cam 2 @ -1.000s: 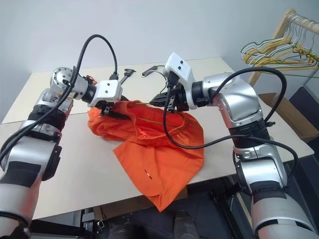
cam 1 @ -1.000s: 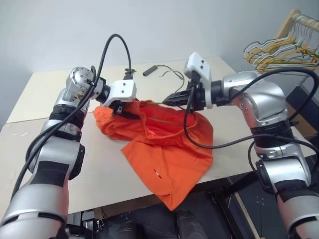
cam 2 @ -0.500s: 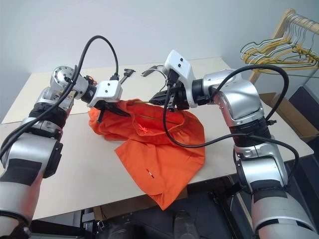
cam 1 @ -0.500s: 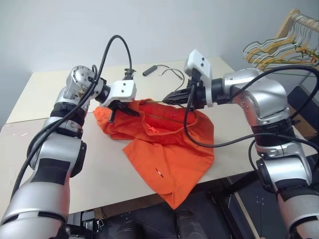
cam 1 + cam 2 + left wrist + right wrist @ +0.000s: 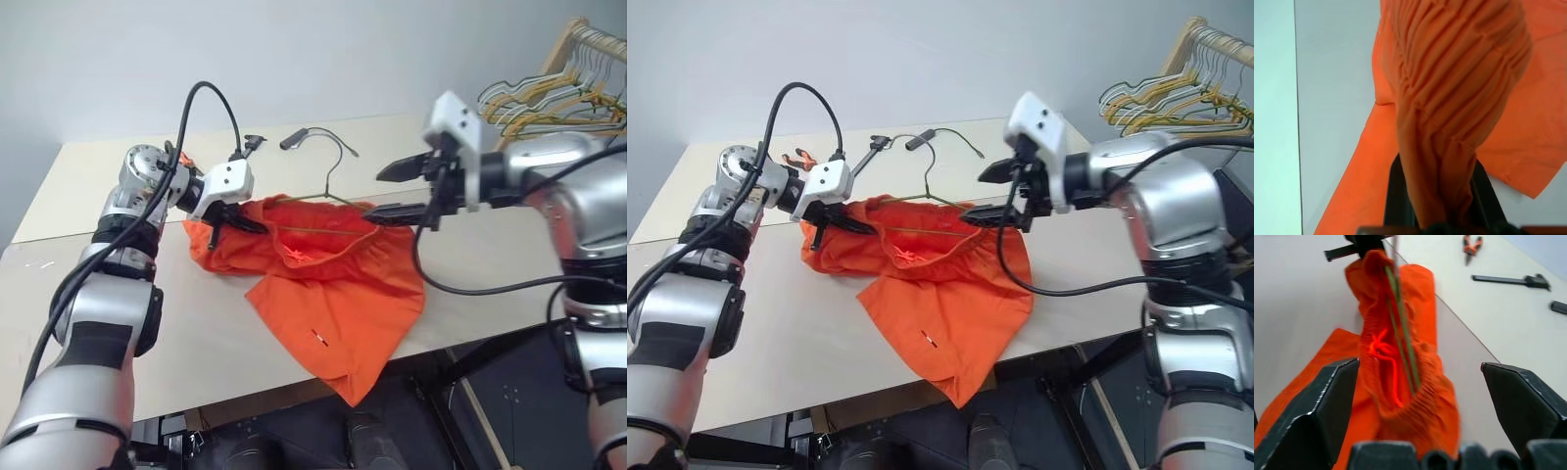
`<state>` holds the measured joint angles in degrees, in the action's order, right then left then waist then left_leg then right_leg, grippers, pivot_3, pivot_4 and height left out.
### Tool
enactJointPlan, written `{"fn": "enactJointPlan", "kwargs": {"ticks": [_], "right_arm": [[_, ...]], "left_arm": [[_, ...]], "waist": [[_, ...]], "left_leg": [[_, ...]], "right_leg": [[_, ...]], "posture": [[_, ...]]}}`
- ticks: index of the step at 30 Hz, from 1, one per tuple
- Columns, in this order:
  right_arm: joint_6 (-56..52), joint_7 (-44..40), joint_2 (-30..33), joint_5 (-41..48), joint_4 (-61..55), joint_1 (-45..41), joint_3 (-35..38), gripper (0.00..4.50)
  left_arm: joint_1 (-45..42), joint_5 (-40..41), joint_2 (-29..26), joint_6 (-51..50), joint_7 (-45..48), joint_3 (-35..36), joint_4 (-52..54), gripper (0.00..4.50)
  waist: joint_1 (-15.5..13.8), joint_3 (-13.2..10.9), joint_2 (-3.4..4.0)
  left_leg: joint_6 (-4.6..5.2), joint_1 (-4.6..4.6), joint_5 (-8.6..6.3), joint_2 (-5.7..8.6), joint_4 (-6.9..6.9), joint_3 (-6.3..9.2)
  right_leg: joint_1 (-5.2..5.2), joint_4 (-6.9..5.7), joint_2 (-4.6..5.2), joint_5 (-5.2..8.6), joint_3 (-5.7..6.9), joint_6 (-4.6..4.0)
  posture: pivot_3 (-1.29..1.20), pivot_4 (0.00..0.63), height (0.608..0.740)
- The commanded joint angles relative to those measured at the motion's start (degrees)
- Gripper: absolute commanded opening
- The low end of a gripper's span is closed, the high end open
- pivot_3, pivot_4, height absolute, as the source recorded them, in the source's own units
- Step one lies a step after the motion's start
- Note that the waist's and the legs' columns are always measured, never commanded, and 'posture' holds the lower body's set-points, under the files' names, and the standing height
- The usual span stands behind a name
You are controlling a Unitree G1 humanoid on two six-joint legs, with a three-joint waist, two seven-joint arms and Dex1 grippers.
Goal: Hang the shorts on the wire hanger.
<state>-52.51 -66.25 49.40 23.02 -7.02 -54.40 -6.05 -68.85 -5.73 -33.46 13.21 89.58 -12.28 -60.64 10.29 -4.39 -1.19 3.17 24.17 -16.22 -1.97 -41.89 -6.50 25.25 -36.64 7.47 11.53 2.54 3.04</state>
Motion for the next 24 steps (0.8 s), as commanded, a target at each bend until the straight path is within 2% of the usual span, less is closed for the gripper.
{"fn": "enactJointPlan", "kwargs": {"ticks": [1, 4, 9, 10, 12, 23, 24], "right_arm": [[4.43, -0.54, 5.16, -4.13, -4.14, 4.46, -2.3, 4.44], [8.29, 0.18, 5.19, -8.37, -3.7, 6.03, -7.35, 4.44], [14.39, 2.97, -1.56, -18.53, 6.31, 1.44, -17.27, 4.44], [14.79, 2.75, -2.86, -19.13, 7.97, 0.55, -18.04, 4.27], [15.55, 1.71, -4.41, -19.56, 9.89, -0.45, -18.46, 3.84], [15.58, -2.2, -5.93, -19.22, 11.11, -1.17, -16.73, 0.05], [15.19, -2.58, -5.88, -18.83, 10.83, -1.02, -16.41, 0.02]], "left_arm": [[0.2, 1.78, -0.68, -1.26, 0.3, 1.59, 3.3, 0.0], [0.73, 1.99, -0.73, -1.79, 0.21, 1.55, 4.27, 0.0], [0.65, 2.17, -0.82, -2.09, 0.26, 1.6, 4.75, 0.0], [0.66, 2.15, -0.87, -2.03, 0.25, 1.54, 4.86, 0.0], [0.74, 2.21, -0.95, -2.03, 0.24, 1.4, 5.1, 0.0], [0.75, 2.17, -0.76, -0.96, 0.89, 1.04, 5.09, 0.0], [0.72, 2.19, -0.67, -0.64, 1.02, 1.0, 4.98, 0.0]], "waist": [[-0.04, 0.0, 0.0], [0.36, 0.0, 0.0], [1.6, 0.0, 0.0], [1.68, 0.0, 0.0], [1.69, 0.0, 0.0], [1.53, 0.0, 0.01], [1.55, 0.0, 0.01]], "left_leg": [[0.01, 0.0, -0.01, 0.0, 0.0, 0.0], [0.05, -0.06, -0.04, 0.01, -0.02, -0.06], [0.03, -0.3, -0.02, 0.03, -0.01, -0.16], [0.03, -0.32, -0.02, 0.03, -0.01, -0.16], [0.03, -0.32, -0.02, 0.04, 0.0, -0.16], [-0.02, -0.27, 0.01, 0.03, 0.01, -0.17], [0.0, -0.28, 0.0, 0.03, 0.01, -0.17]], "right_leg": [[-0.01, 0.02, 0.0, 0.0, 0.0, 0.0], [-0.01, -0.01, 0.01, 0.0, -0.1, 0.0], [-0.04, 0.02, 0.01, 0.01, -0.29, 0.01], [-0.05, 0.01, 0.01, 0.01, -0.29, 0.01], [-0.04, -0.03, 0.01, 0.01, -0.3, 0.01], [-0.11, -0.02, 0.01, -0.01, -0.26, 0.07], [-0.11, -0.03, 0.01, -0.01, -0.26, 0.07]], "posture": [[-0.22, 0.04, 0.74], [-0.22, 0.037, 0.74], [-0.22, 0.037, 0.74], [-0.21, 0.038, 0.74], [-0.21, 0.039, 0.74], [-0.21, 0.048, 0.74], [-0.21, 0.048, 0.74]]}}
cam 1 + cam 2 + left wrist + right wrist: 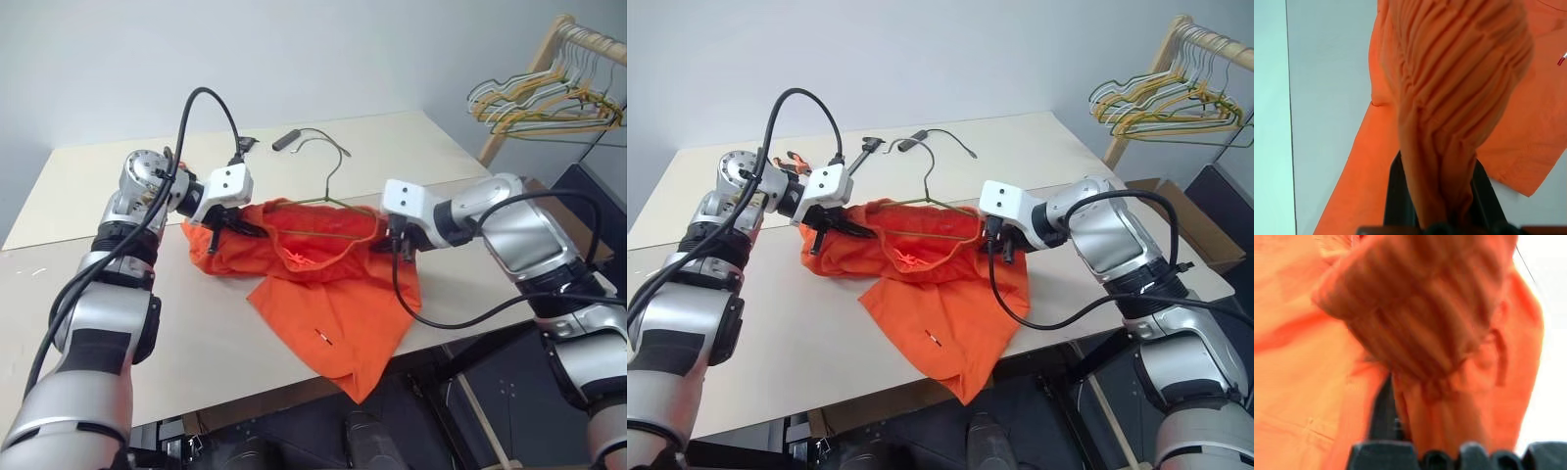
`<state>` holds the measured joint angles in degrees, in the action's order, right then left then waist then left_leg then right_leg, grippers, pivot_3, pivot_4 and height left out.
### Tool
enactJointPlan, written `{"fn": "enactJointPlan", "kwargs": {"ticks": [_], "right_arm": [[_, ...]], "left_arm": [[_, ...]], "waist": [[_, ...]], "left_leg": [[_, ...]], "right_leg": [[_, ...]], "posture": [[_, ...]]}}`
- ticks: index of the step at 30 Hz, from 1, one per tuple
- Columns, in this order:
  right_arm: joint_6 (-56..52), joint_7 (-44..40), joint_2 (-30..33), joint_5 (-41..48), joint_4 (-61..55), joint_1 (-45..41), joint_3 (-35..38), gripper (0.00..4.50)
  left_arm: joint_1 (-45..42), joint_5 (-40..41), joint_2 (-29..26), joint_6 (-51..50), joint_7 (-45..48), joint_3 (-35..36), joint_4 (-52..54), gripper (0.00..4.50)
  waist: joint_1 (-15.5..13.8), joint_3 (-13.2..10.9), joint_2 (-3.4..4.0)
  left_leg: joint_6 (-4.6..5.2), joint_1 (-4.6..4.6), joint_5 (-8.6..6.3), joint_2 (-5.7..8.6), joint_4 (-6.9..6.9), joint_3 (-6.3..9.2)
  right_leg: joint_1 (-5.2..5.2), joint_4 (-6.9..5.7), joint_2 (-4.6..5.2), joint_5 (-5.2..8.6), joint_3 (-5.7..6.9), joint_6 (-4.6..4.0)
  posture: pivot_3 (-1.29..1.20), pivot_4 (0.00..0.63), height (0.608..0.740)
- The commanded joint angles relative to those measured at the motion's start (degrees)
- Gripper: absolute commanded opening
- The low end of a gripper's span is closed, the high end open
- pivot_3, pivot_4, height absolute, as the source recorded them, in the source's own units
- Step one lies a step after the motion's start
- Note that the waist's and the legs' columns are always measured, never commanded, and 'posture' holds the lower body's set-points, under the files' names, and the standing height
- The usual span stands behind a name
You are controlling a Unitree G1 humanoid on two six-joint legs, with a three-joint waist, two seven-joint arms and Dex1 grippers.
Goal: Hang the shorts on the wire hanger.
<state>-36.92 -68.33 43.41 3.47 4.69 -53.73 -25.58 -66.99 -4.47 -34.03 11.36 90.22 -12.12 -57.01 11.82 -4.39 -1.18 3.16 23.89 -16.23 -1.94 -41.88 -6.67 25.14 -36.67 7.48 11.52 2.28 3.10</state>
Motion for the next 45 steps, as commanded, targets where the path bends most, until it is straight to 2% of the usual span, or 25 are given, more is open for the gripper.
{"fn": "enactJointPlan", "kwargs": {"ticks": [1, 3, 6, 11, 17, 18, 23, 27, 31, 35, 38, 45], "right_arm": [[-0.86, -0.99, 0.22, 1.27, -1.37, -1.45, 3.5, 0.02], [-2.37, -1.66, 0.35, 2.53, -2.54, -0.9, 4.46, 0.02], [-5.95, -2.77, 0.69, 5.19, -4.72, 0.48, 6.77, 0.0], [-14.49, -2.91, 2.95, 11.74, -10.37, 5.97, 12.48, 0.0], [-26.04, 2.67, 5.33, 18.76, -18.63, 17.48, 22.53, 0.0], [-27.36, 3.75, 5.48, 19.57, -19.63, 18.94, 23.87, 0.0], [-39.51, 13.44, 3.4, 23.05, -25.3, 28.18, 38.15, 0.0], [-49.02, 20.73, 0.15, 23.42, -30.38, 31.78, 49.78, 0.0], [-55.58, 26.35, -1.48, 23.98, -34.58, 34.01, 59.32, 0.0], [-55.58, 30.85, 0.84, 28.98, -33.31, 36.52, 64.3, 0.0], [-55.58, 36.09, 3.7, 32.44, -30.25, 36.63, 66.66, 0.0], [-55.58, 51.07, 9.65, 40.21, -20.84, 34.44, 67.92, 0.0]], "left_arm": [[-1.15, 0.99, -0.03, 1.55, 0.57, 0.83, 1.26, 0.0], [-1.17, 1.09, 0.09, 1.63, 0.86, 0.87, 1.11, 0.0], [-1.28, 2.02, 0.35, 1.07, 1.14, 1.65, 0.9, 0.8], [-2.61, 5.09, 0.36, -1.04, 0.74, 4.86, 0.33, 2.38], [-4.32, 10.3, 0.12, -7.13, -4.36, 11.51, 0.66, 4.38], [-4.48, 11.05, 0.21, -8.18, -5.33, 12.45, 0.99, 4.49], [-2.53, 19.12, 1.81, -21.99, -11.5, 18.85, 10.33, 4.49], [4.14, 27.89, 2.94, -38.58, -14.15, 21.31, 27.09, 4.49], [11.23, 37.09, 5.4, -52.7, -22.89, 24.36, 44.37, 4.49], [14.52, 43.12, 7.48, -59.23, -30.35, 26.36, 54.41, 4.49], [14.3, 46.56, 8.34, -62.35, -34.58, 27.24, 57.07, 4.49], [13.61, 50.2, 6.26, -62.73, -34.09, 26.09, 57.9, 4.49]], "waist": [[0.02, 0.0, 0.0], [0.01, 0.0, 0.0], [-0.05, 0.0, 0.0], [-0.31, -0.01, 0.0], [-1.2, -0.01, -0.01], [-1.39, -0.01, -0.01], [-2.23, -0.03, -0.03], [-2.45, -0.04, 0.02], [-2.49, -0.08, 0.04], [-2.43, -0.12, 0.08], [-2.09, -0.25, 0.22], [-1.31, -0.26, 0.24]], "left_leg": [[0.03, 0.0, -0.02, 0.0, 0.0, 0.0], [0.04, 0.0, -0.02, 0.0, 0.0, 0.01], [0.04, 0.0, -0.02, 0.0, 0.0, 0.01], [0.06, 0.0, -0.04, -0.01, 0.0, 0.02], [0.11, -0.01, -0.07, -0.02, 0.0, 0.02], [0.11, -0.01, -0.07, -0.03, 0.0, 0.03], [0.11, -0.04, -0.07, -0.03, 0.0, 0.06], [0.09, -0.06, -0.06, -0.07, 0.03, 0.06], [0.08, -0.12, -0.05, -0.07, 0.04, 0.07], [0.09, -0.29, -0.06, -0.06, 0.11, 0.09], [0.15, -0.87, -0.12, -0.02, 0.26, 0.09], [0.07, -1.19, -0.06, 0.11, 0.77, 0.02]], "right_leg": [[0.0, -0.02, 0.0, 0.0, 0.0, 0.0], [0.0, -0.02, 0.0, 0.0, 0.0, 0.0], [0.0, -0.02, 0.0, 0.0, 0.0, 0.0], [0.0, 0.01, 0.0, 0.0, 0.0, 0.0], [0.0, 0.01, 0.0, 0.0, 0.01, 0.0], [0.0, 0.01, 0.0, 0.0, 0.0, 0.0], [-0.02, 0.05, 0.02, 0.0, -0.01, 0.0], [-0.04, 0.01, 0.03, 0.0, -0.04, 0.0], [-0.06, 0.09, 0.03, 0.0, -0.11, 0.0], [-0.26, 0.43, 0.03, -0.01, -0.1, -0.02], [-0.88, 0.64, 0.03, -0.01, -0.09, -0.01], [-1.02, 0.84, 0.02, -0.02, -0.19, -0.08]], "posture": [[-0.21, 0.048, 0.74], [-0.22, 0.049, 0.74], [-0.22, 0.051, 0.74], [-0.22, 0.057, 0.74], [-0.22, 0.065, 0.74], [-0.22, 0.065, 0.74], [-0.23, 0.076, 0.74], [-0.25, 0.085, 0.74], [-0.28, 0.094, 0.74], [-0.29, 0.098, 0.74], [-0.29, 0.101, 0.74], [-0.3, 0.106, 0.74]]}}
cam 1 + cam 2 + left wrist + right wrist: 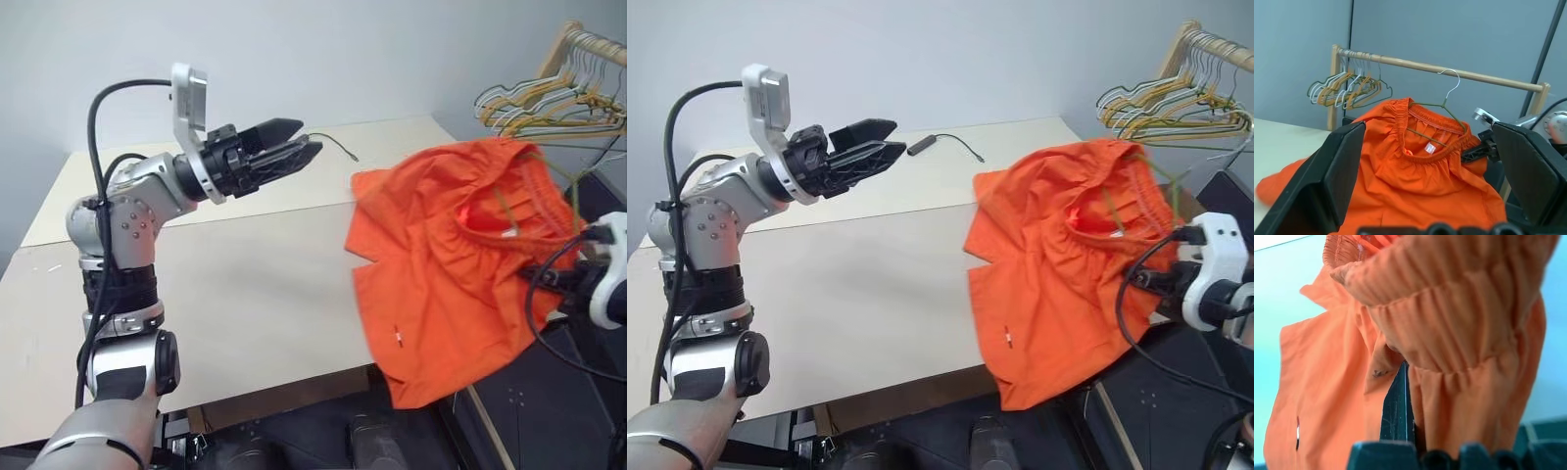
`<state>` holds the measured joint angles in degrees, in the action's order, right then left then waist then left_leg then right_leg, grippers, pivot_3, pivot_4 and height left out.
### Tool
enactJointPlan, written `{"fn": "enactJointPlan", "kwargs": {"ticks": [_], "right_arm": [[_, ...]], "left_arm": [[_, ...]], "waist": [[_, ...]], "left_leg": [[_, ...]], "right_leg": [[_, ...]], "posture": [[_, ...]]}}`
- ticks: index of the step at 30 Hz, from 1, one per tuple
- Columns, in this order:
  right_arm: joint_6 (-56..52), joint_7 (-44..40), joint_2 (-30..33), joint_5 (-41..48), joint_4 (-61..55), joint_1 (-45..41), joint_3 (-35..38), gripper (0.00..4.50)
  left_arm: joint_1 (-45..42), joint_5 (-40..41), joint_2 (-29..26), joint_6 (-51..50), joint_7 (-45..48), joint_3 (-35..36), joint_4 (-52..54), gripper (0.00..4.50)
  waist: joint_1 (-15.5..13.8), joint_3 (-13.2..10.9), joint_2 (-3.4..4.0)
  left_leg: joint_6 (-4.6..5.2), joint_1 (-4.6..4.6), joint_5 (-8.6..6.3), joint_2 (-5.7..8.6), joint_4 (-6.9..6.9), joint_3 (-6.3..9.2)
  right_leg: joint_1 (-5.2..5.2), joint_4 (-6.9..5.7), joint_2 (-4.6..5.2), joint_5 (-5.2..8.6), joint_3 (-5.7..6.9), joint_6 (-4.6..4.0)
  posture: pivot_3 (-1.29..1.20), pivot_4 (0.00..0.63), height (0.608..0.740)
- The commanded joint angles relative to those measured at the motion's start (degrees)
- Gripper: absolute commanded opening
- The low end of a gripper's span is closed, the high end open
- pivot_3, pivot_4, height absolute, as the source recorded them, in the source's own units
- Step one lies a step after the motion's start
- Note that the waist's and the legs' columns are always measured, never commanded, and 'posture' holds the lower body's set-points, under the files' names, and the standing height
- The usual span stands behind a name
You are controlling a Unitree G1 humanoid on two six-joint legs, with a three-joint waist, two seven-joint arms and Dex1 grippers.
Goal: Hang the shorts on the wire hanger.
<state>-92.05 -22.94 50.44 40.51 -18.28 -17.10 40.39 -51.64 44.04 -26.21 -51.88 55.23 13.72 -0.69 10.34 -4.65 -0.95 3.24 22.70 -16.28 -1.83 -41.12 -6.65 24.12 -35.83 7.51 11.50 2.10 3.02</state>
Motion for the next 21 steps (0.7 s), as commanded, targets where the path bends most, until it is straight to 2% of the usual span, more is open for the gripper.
{"fn": "enactJointPlan", "kwargs": {"ticks": [1, 8, 12, 21], "right_arm": [[-0.45, 8.58, 3.24, 3.22, 3.81, -3.1, 2.1, 0.0], [-0.45, 23.14, 6.22, 6.79, 11.62, -6.59, 3.09, 0.0], [-0.45, 29.33, 8.19, 5.61, 18.97, -12.46, 2.6, 0.0], [-0.44, 36.2, 11.35, -5.64, 37.29, -31.05, 2.37, 0.0]], "left_arm": [[-1.87, 2.08, -1.87, 0.87, 1.23, 0.35, 1.43, 4.49], [-2.46, 4.39, -2.0, 2.65, 1.01, 1.01, 2.35, 4.49], [-3.11, 5.86, -1.01, 4.26, -0.89, 1.69, 2.92, 4.49], [-3.18, 7.46, -0.45, 6.31, -4.2, 1.3, 5.34, 4.49]], "waist": [[0.31, 0.0, 0.0], [0.66, -0.03, 0.03], [0.84, -0.16, 0.17], [1.34, -0.64, 0.66]], "left_leg": [[-0.01, -0.02, 0.01, 0.0, 0.09, -0.02], [0.0, -0.03, 0.01, 0.02, 0.31, -0.05], [0.02, 0.02, 0.0, 0.01, 0.31, -0.07], [0.05, 0.16, -0.01, 0.06, 0.44, -0.07]], "right_leg": [[0.01, 0.04, 0.0, 0.0, -0.03, 0.0], [0.0, 0.29, -0.01, 0.01, -0.06, 0.01], [-0.02, 0.44, -0.01, -0.03, -0.08, 0.08], [0.0, 0.79, -0.04, -0.11, -0.08, 0.19]], "posture": [[-0.3, 0.107, 0.74], [-0.3, 0.107, 0.74], [-0.29, 0.107, 0.74], [-0.28, 0.111, 0.74]]}}
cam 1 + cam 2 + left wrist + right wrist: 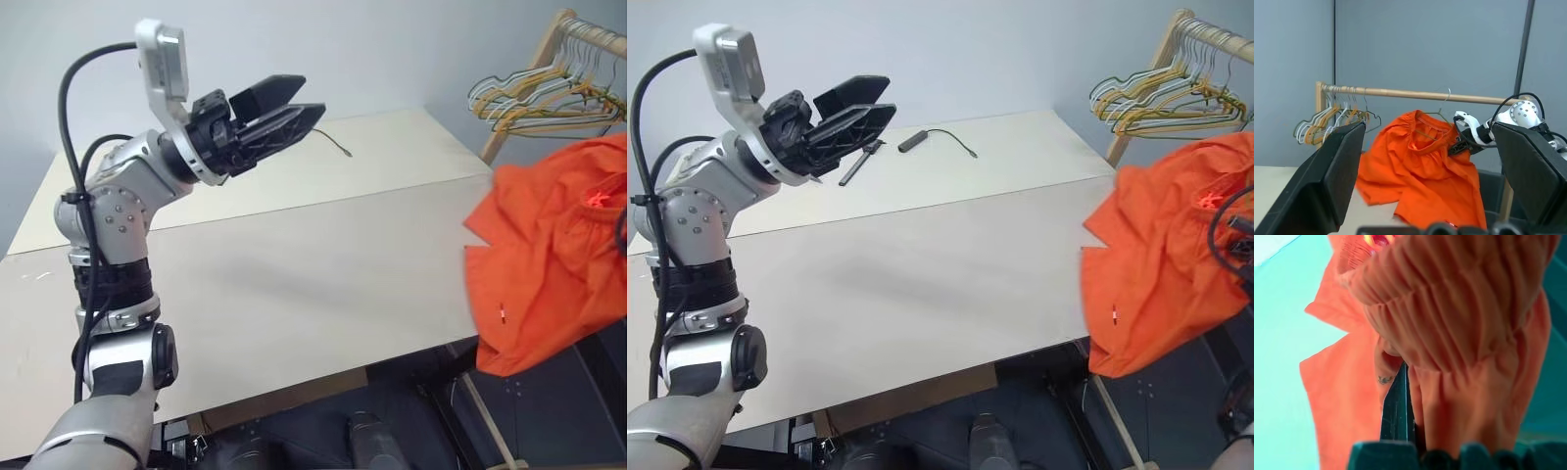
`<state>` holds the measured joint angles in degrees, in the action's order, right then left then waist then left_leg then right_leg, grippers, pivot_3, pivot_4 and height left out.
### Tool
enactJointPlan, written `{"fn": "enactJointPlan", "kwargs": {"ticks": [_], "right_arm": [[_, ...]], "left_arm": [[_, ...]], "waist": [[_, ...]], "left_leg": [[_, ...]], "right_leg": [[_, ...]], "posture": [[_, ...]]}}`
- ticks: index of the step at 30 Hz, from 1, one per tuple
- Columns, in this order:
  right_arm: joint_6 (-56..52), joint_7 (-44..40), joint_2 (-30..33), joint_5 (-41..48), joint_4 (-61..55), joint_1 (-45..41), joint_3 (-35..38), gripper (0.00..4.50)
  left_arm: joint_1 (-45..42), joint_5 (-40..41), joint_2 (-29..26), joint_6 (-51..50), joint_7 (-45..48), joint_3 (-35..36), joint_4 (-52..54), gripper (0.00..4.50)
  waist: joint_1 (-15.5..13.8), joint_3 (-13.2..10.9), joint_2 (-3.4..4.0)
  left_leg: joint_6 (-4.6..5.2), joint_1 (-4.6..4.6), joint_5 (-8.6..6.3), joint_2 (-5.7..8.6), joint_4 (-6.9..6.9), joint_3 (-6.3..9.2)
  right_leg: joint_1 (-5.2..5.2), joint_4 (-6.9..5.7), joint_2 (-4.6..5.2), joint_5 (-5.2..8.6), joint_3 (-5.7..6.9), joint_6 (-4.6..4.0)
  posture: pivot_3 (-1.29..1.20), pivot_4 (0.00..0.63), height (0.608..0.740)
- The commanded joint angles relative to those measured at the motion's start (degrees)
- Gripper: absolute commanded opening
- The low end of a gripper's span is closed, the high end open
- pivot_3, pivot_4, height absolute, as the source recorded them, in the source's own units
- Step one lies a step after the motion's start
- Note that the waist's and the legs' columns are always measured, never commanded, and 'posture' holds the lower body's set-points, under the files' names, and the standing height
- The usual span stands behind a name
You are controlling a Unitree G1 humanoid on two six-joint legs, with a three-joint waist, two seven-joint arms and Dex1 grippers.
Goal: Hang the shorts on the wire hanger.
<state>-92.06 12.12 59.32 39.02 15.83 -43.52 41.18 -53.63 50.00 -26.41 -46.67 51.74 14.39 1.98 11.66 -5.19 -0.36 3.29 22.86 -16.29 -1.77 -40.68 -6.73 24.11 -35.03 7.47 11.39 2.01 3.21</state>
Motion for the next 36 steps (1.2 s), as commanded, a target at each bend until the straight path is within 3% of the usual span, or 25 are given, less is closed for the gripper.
{"fn": "enactJointPlan", "kwargs": {"ticks": [1, 12, 24, 33, 36], "right_arm": [[-0.42, 1.48, 2.76, -6.13, 5.52, -6.86, 2.0, 0.0], [12.26, 0.55, 5.79, -18.23, 27.14, -17.71, 0.96, 0.0], [21.96, -3.36, 7.96, -21.33, 37.81, -19.15, -1.55, 0.0], [22.05, -6.26, 7.17, -21.88, 37.91, -17.83, -3.82, 0.0], [22.66, -7.07, 6.74, -22.7, 35.04, -16.79, -5.89, 0.82]], "left_arm": [[-1.07, 1.68, -0.23, 1.07, -0.96, 0.58, 2.88, 4.49], [-0.46, 2.09, -0.06, 2.61, -1.92, -0.06, 3.69, 4.49], [0.45, 1.95, -1.38, 3.84, -1.71, -0.56, 4.08, 4.49], [0.93, 1.88, -1.99, 4.02, -1.34, -0.86, 4.35, 4.49], [1.02, 1.69, -2.11, 4.22, -1.22, -1.03, 4.32, 4.5]], "waist": [[0.03, -0.15, 0.11], [0.36, -0.25, 0.17], [0.6, -0.24, 0.18], [1.06, -0.24, 0.18], [1.1, -0.23, 0.19]], "left_leg": [[0.0, 0.02, 0.0, 0.01, 0.0, 0.0], [0.0, 0.0, 0.0, 0.05, 0.13, -0.09], [-0.17, -0.03, 0.1, 0.06, 0.2, -0.12], [-0.4, -0.07, 0.23, 0.06, 0.29, -0.14], [-0.42, -0.08, 0.24, 0.06, 0.29, -0.14]], "right_leg": [[0.03, 0.01, 0.0, 0.0, -0.02, 0.0], [0.04, 0.09, 0.0, 0.01, -0.09, 0.05], [0.03, 0.1, 0.0, 0.02, -0.11, 0.08], [0.02, 0.12, 0.0, 0.02, -0.13, 0.11], [0.01, 0.12, 0.0, 0.02, -0.13, 0.12]], "posture": [[-0.28, 0.111, 0.74], [-0.28, 0.096, 0.74], [-0.27, 0.079, 0.74], [-0.27, 0.074, 0.74], [-0.27, 0.07, 0.74]]}}
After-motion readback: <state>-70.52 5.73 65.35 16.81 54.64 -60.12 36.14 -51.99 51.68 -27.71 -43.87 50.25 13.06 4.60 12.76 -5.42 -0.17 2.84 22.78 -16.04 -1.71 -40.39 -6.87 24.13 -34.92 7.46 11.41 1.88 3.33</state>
